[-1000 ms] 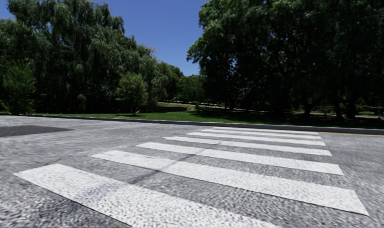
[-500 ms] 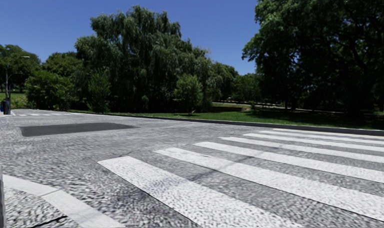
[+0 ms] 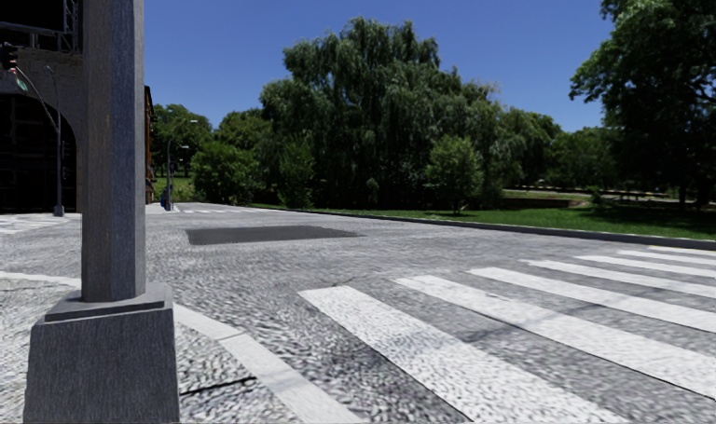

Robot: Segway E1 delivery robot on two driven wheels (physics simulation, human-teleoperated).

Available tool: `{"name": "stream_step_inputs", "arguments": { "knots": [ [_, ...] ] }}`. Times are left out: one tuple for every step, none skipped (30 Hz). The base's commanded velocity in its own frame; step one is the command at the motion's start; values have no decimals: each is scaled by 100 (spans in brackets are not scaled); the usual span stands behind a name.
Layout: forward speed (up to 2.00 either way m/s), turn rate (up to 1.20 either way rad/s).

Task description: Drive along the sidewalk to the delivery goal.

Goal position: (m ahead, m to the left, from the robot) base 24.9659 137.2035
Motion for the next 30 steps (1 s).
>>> {"name": "stream_step_inputs", "arguments": {
  "knots": [
    [0, 68],
    [0, 68],
    [0, 68],
    [0, 68],
    [0, 68],
    [0, 68],
    [0, 68],
    [0, 68],
    [0, 68],
    [0, 68],
    [0, 68],
    [0, 68],
    [0, 68],
    [0, 68],
    [0, 68],
    [0, 68],
    [0, 68],
    [0, 68],
    [0, 68],
    [0, 68],
    [0, 68],
    [0, 68],
    [0, 68],
    [0, 68],
    [0, 68],
    [0, 68],
    [0, 68],
    [0, 68],
    [0, 68],
    [0, 68]
  ]
}}
